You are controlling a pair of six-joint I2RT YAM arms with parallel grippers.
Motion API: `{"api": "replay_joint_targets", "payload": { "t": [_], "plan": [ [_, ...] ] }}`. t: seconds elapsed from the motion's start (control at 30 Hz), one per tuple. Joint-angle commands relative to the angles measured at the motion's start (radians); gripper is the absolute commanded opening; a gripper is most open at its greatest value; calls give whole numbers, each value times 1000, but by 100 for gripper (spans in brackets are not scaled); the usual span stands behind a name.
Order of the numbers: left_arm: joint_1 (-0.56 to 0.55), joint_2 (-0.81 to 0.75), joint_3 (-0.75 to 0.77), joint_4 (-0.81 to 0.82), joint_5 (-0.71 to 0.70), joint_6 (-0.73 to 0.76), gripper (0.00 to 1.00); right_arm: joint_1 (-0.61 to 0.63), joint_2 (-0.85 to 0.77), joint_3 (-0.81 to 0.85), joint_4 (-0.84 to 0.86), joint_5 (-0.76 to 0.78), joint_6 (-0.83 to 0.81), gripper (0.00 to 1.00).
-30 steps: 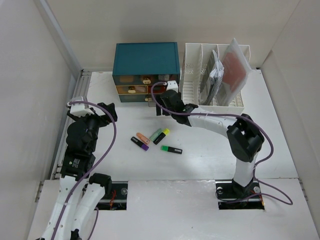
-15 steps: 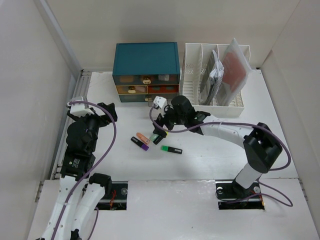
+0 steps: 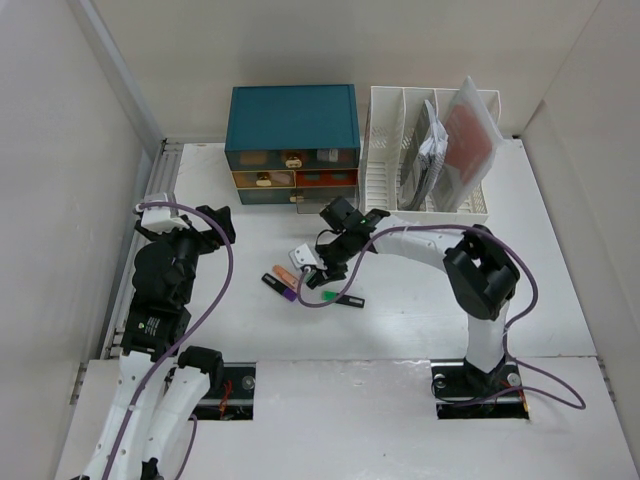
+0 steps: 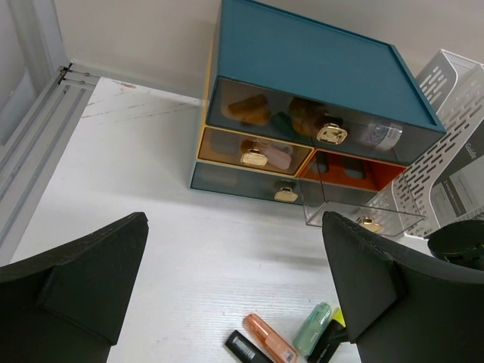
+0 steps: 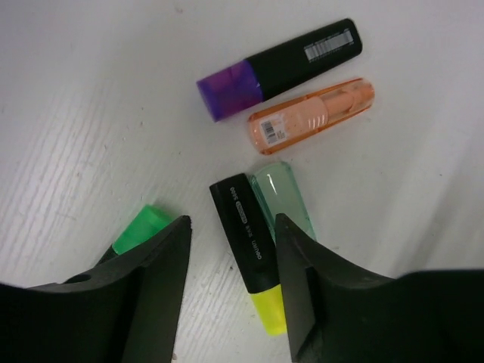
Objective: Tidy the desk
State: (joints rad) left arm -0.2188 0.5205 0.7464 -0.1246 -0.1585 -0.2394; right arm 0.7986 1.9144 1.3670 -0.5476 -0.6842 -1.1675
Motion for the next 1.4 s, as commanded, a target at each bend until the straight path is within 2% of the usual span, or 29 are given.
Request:
{"api": "replay_joint_targets", "payload": {
  "t": [0.0,0.3,0.43,1.27,1.37],
  "plan": [
    [-4,-1,-2,34,19,15,100,-2,-17,34,-48,6,-124,51],
    [-4,-10,-2,34,28,15,100,-12,3,12,-28,46,-124,39],
    [-4,-10,-2,34,37,15,100,-21,23,12,-28,66,-104,37],
    [-4,-10,-2,34,47,15,100,-49,153,127,-89,77,-52,37],
    [-4,-19,-2,34,47,15,100,-49,166,152,-124,77,-52,42]
  ]
}}
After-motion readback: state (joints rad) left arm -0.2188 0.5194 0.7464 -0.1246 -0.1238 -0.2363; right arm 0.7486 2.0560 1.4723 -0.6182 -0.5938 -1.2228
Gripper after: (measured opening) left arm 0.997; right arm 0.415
